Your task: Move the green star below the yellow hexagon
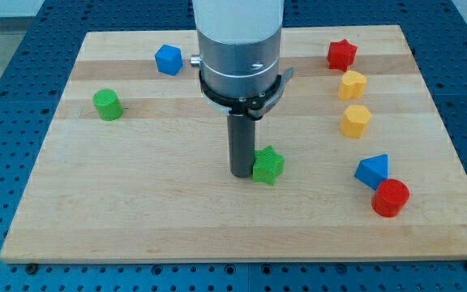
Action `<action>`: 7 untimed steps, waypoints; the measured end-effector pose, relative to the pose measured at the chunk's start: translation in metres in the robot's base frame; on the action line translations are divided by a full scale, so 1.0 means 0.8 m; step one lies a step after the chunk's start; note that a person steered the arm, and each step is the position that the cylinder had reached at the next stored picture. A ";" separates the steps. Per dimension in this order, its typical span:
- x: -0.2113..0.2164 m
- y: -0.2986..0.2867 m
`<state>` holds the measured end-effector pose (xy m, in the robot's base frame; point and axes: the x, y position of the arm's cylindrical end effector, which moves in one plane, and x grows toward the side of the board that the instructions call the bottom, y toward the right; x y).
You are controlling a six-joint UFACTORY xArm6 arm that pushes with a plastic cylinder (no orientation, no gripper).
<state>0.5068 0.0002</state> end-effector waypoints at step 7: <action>-0.013 0.138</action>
